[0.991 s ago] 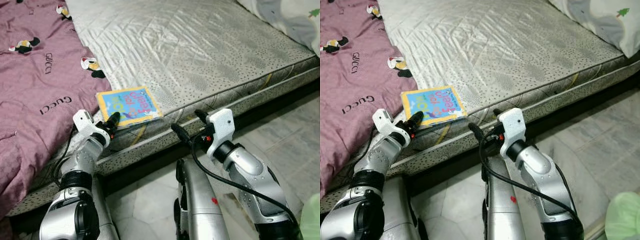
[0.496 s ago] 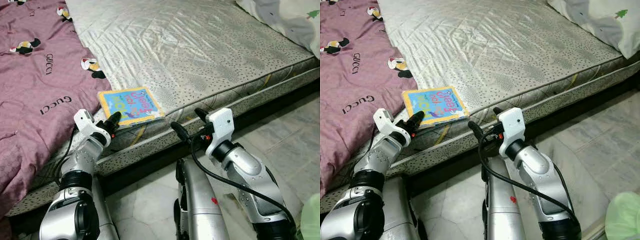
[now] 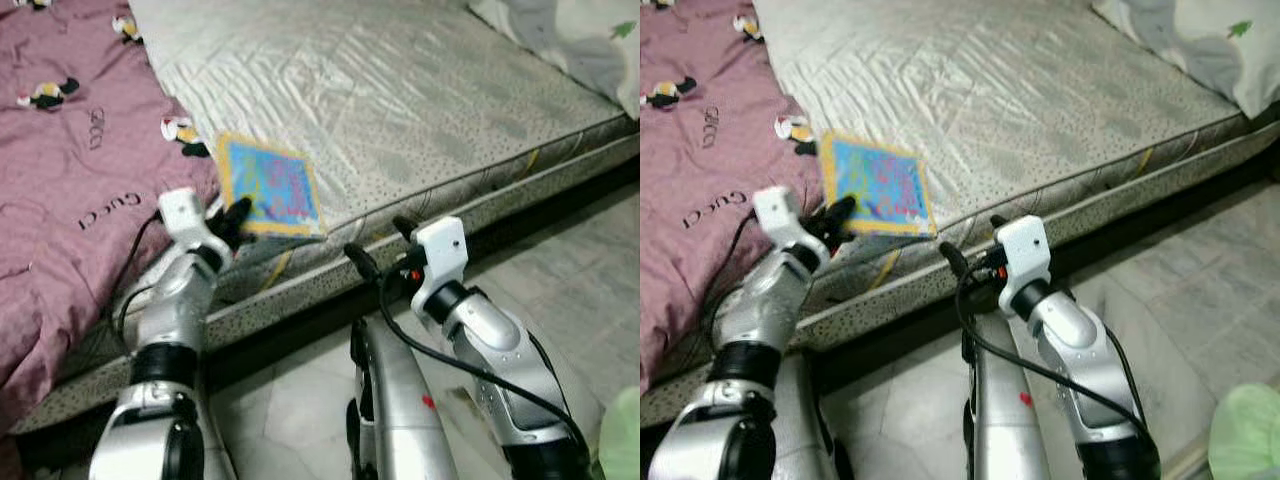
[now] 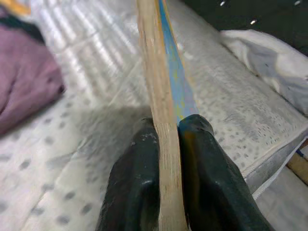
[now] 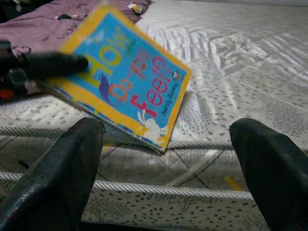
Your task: Clean up the room
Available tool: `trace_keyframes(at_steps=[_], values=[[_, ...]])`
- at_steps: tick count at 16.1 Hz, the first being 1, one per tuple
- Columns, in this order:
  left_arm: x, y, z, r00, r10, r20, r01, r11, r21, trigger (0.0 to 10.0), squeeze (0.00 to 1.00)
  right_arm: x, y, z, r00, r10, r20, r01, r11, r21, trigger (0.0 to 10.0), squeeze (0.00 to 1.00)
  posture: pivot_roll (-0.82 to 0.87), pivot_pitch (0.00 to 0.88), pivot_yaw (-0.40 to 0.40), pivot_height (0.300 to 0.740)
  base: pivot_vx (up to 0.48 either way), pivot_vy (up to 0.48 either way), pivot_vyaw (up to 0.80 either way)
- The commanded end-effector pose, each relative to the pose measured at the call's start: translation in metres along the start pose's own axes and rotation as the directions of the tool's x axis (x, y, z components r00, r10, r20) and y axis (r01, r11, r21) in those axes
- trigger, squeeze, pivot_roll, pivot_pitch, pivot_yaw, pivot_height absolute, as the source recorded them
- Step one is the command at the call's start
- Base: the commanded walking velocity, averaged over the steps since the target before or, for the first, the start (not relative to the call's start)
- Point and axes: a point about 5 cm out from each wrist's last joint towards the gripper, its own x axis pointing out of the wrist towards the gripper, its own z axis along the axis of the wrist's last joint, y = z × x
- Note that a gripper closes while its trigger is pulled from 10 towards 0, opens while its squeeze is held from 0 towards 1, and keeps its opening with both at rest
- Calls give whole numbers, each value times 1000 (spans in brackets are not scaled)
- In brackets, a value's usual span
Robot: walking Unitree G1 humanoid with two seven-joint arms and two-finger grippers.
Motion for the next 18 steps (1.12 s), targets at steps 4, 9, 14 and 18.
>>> trace_keyframes(at_steps=[4, 9, 14, 18], values=[[-6, -33, 9, 984, -55, 168, 26, 985, 170, 0, 0, 6, -6, 4, 996, -76, 38, 77, 997, -16, 10000, 0, -123, 68, -32, 464, 0, 0, 0], [-26, -42, 28, 946, -41, 321, -110, 891, 439, 4902, 0, 15, -23, 7, 950, -294, 101, 289, 955, 63, 10000, 0, -95, 28, 9, 464, 0, 0, 0], [-29, -39, 34, 938, -13, 346, -168, 857, 487, 10000, 0, 17, -34, 3, 923, -369, 109, 357, 927, 117, 10000, 0, -72, 19, 15, 498, 0, 0, 0], [-36, -41, 19, 949, 19, 313, -184, 841, 508, 10000, 0, 20, -40, 3, 904, -413, 112, 399, 908, 128, 10000, 0, -62, 21, 23, 547, 0, 0, 0]])
